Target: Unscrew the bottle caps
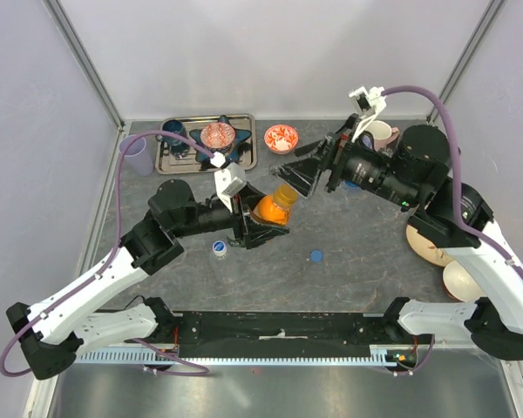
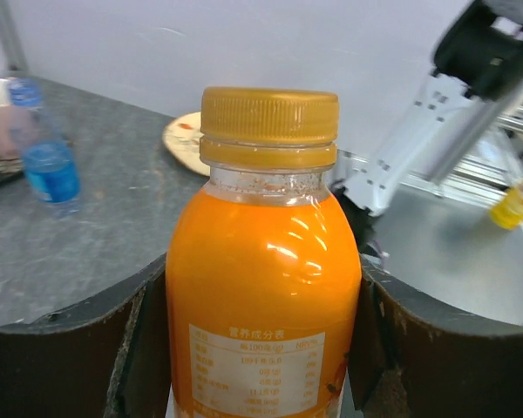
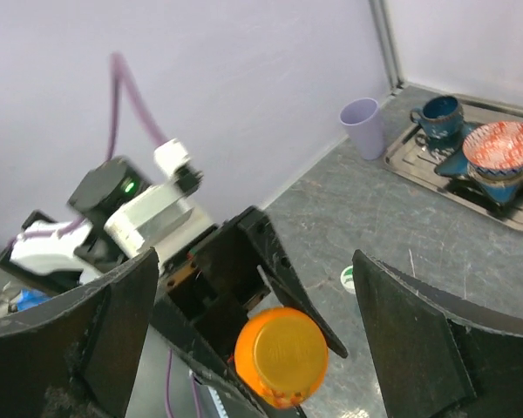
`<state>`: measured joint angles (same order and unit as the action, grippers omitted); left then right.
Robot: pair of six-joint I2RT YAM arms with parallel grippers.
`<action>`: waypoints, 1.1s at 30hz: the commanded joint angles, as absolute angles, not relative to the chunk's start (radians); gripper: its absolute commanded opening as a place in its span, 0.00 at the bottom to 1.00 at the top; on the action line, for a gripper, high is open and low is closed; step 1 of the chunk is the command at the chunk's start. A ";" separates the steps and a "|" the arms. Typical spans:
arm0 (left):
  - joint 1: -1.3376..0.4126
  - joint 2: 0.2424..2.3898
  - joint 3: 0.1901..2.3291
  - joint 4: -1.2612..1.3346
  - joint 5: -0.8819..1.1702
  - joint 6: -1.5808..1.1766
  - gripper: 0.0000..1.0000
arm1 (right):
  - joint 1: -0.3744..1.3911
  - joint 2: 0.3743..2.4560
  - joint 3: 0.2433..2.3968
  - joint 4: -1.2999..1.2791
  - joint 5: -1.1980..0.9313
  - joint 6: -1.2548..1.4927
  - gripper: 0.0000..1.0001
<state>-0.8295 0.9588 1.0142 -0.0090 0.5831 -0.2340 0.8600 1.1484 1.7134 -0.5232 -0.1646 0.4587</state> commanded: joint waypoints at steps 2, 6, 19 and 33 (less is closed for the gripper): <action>-0.972 0.937 1.037 -0.020 0.097 -0.035 0.30 | 0.862 1.229 1.789 -0.661 -0.005 0.589 0.98; -1.054 0.954 1.031 -0.003 -0.124 0.041 0.30 | 0.862 1.246 1.779 -0.690 0.028 0.620 0.98; -1.115 0.957 1.006 0.055 -0.311 0.107 0.29 | 0.862 1.243 1.720 -0.690 0.026 0.635 0.94; -1.118 0.948 0.997 0.052 -0.307 0.112 0.28 | 0.862 1.227 1.675 -0.626 0.034 0.630 0.82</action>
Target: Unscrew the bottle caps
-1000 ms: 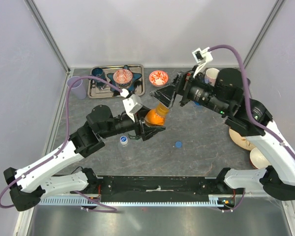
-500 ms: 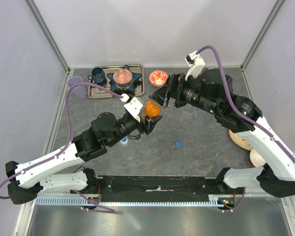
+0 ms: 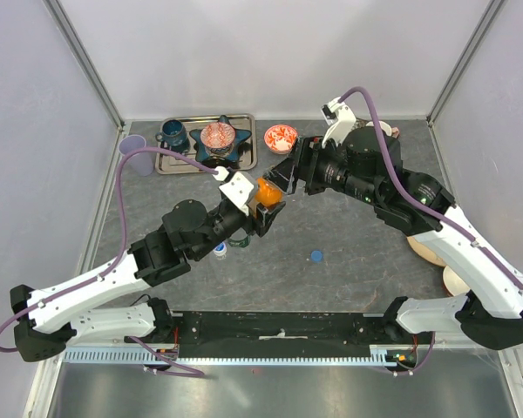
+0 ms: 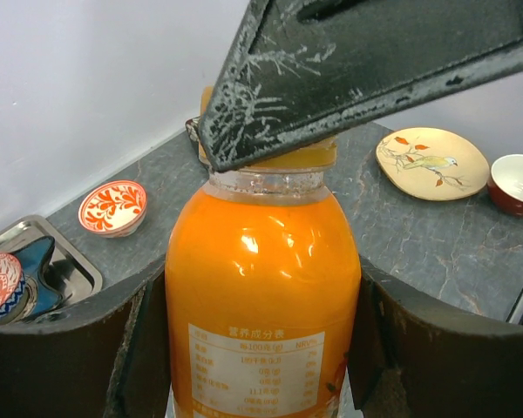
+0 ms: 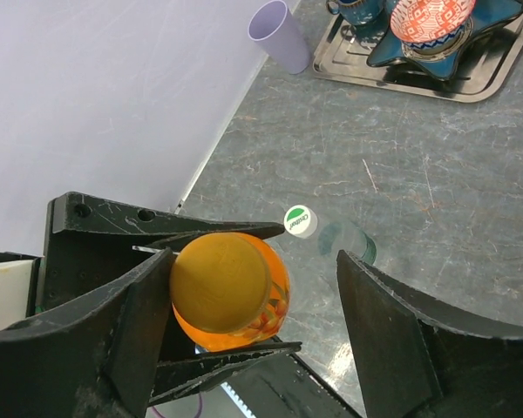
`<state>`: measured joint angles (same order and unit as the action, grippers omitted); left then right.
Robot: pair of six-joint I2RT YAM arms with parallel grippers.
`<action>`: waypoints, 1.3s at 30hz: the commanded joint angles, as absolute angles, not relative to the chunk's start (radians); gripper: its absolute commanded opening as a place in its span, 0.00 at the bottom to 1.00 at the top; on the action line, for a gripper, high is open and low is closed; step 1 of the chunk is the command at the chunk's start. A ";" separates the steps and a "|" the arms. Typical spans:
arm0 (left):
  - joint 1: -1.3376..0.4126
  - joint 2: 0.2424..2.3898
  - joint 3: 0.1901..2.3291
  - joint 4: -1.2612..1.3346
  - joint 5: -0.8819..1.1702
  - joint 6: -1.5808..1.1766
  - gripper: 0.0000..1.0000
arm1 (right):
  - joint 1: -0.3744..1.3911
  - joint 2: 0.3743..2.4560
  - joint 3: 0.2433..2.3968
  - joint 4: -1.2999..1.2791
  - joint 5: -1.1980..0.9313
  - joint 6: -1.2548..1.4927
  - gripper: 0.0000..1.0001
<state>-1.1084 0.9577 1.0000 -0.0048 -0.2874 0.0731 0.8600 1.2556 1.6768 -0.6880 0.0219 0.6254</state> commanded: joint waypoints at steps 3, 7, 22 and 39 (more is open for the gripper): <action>-1.118 0.948 0.994 0.046 -0.305 0.107 0.28 | 0.862 1.227 1.675 -0.621 0.035 0.632 0.79; -1.120 0.945 0.989 0.044 -0.305 0.107 0.28 | 0.862 1.226 1.663 -0.615 0.029 0.632 0.70; -1.120 0.950 0.997 0.046 -0.305 0.104 0.28 | 0.862 1.213 1.606 -0.604 -0.041 0.620 0.36; -1.098 0.887 1.045 -0.047 0.196 -0.032 0.22 | 0.862 1.134 1.600 -0.566 -0.305 0.407 0.00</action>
<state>-1.1027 0.9142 0.9844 -0.0414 -0.0898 0.0555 0.8600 1.1549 1.5864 -0.5961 -0.1516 0.5224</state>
